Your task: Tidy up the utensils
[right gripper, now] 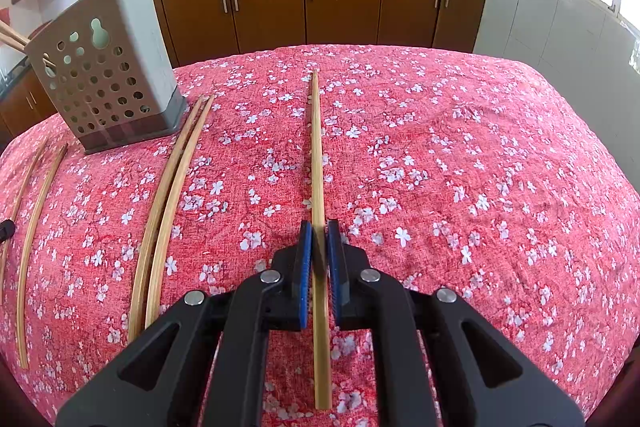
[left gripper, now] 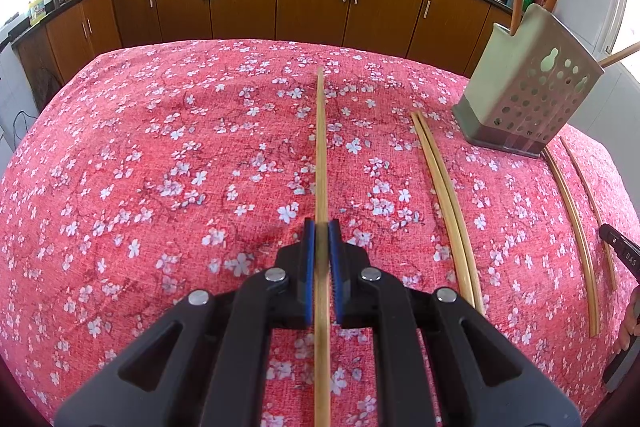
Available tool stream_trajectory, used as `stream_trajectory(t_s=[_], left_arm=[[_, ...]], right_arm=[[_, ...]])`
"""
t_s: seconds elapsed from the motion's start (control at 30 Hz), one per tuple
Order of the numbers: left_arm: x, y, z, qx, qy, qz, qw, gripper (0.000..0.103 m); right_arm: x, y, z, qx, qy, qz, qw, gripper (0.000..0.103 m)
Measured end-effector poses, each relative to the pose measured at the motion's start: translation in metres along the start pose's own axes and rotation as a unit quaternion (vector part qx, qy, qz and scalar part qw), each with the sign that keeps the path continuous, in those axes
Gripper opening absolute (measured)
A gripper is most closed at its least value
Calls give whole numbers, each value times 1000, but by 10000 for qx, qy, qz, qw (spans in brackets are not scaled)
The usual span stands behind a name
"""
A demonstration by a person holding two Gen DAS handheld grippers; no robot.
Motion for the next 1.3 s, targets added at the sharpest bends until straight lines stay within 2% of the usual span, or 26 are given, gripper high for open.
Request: stream_trajectory(t_s=[1.3], left_arm=[[1, -2, 0, -68, -72, -7, 10000, 11]], right_arm=[[1, 1, -1, 13, 11, -2, 10000, 10]])
Point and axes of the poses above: each gripper's, at about its wrist camera, not at the fingertips, and y roughly the way its jaws point, z to its left, x to its top, the point moved 3 cm from there along y, roughly the way its jaws point, and after that the axes turned 1 degree about -x, right-handed, at the moved point
